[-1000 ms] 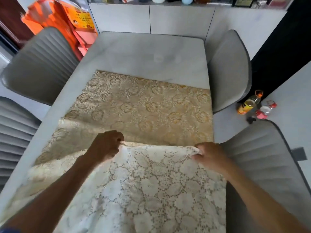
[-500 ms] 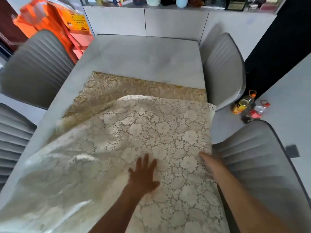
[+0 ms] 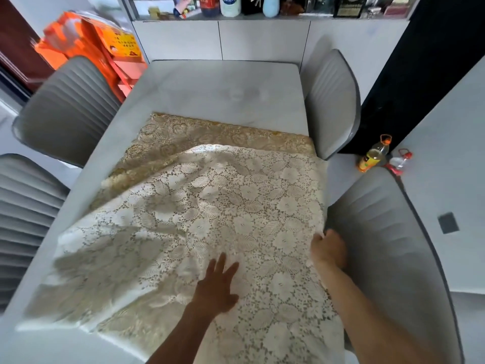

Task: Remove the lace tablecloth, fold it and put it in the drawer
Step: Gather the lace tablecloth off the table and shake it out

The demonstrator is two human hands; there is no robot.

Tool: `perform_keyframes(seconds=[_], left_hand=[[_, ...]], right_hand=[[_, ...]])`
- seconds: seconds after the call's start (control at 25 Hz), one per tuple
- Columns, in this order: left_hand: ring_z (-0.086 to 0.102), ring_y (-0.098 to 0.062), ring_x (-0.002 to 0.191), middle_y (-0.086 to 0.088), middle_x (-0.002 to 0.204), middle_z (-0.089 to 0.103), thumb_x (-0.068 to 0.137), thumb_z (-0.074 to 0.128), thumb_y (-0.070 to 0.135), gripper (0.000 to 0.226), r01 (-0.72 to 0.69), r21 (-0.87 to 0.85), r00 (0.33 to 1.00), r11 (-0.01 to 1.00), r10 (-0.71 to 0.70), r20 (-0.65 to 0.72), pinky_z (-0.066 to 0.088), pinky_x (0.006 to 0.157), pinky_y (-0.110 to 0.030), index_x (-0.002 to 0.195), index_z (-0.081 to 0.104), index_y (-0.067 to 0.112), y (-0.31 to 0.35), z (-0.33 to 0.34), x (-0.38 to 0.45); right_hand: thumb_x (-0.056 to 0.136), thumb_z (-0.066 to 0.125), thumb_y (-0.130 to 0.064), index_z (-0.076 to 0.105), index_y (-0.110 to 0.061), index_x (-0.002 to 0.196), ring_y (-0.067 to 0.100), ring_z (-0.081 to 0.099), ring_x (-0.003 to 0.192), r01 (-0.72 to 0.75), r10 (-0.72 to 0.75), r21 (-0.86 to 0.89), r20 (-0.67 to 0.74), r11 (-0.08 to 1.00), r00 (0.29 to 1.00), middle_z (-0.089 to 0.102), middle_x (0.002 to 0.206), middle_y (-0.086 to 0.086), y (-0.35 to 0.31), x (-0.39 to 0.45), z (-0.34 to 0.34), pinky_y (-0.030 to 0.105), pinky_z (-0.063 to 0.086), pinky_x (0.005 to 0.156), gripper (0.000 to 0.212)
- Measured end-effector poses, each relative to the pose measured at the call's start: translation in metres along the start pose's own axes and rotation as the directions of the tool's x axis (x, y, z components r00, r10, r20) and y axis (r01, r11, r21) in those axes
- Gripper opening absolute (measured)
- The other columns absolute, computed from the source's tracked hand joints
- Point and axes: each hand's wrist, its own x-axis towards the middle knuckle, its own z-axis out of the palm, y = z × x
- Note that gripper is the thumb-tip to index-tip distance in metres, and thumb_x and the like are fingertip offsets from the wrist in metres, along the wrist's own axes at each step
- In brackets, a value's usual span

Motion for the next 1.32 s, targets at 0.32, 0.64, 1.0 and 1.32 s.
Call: perform_keyframes(seconds=[0.32, 0.64, 1.0, 1.32], left_hand=[[-0.039, -0.039, 0.136, -0.002, 0.146, -0.051, 0.058, 0.076, 0.070, 0.144, -0.014, 0.214, 0.994, 0.977, -0.009, 0.105, 0.005, 0.109, -0.077, 0.138, -0.039, 0.040, -0.069, 0.086, -0.126], [0.068, -0.024, 0.100, -0.003, 0.113, 0.073, 0.029, 0.090, 0.061, 0.079, -0.424, 0.470, 0.883, 0.775, 0.469, 0.024, 0.061, 0.077, -0.035, 0.098, 0.078, 0.026, -0.137, 0.108, -0.219], [0.052, -0.027, 0.115, 0.001, 0.121, 0.058, 0.079, 0.065, 0.021, 0.032, 0.377, 0.153, 0.876, 0.914, -0.298, -0.378, 0.045, 0.091, -0.042, 0.111, 0.067, 0.027, -0.217, 0.062, -0.267], [0.044, -0.036, 0.133, -0.017, 0.151, 0.038, 0.079, 0.078, 0.021, 0.090, 0.390, -0.818, 0.776, 0.423, -0.629, 0.044, 0.042, 0.099, -0.041, 0.152, 0.026, 0.018, -0.169, 0.197, -0.314]], right_hand=[[0.092, 0.057, -0.023, 0.063, -0.011, 0.119, 0.029, 0.066, 0.101, 0.094, -0.109, 0.072, 0.252, 0.993, 0.962, 0.069, 0.109, 0.007, 0.059, -0.111, -0.009, 0.041, 0.056, 0.086, 0.030], [0.087, 0.060, -0.033, 0.060, -0.013, 0.108, 0.030, 0.064, 0.091, -0.086, 0.006, 0.379, 0.208, 0.921, 0.978, 0.068, 0.098, 0.009, 0.107, -0.240, 0.004, 0.046, 0.054, 0.085, 0.028], [0.083, 0.070, -0.007, 0.055, -0.012, 0.090, 0.018, 0.055, 0.056, -0.326, 0.044, 0.616, 0.426, 0.718, 0.904, 0.060, 0.073, 0.008, 0.121, -0.297, 0.010, 0.023, 0.046, 0.050, 0.017], [0.077, 0.074, 0.002, 0.058, -0.014, 0.091, 0.020, 0.048, 0.055, -0.557, 0.177, 0.604, 0.572, 0.570, 0.801, 0.060, 0.076, 0.012, 0.164, -0.352, 0.055, 0.025, 0.045, 0.048, 0.027]])
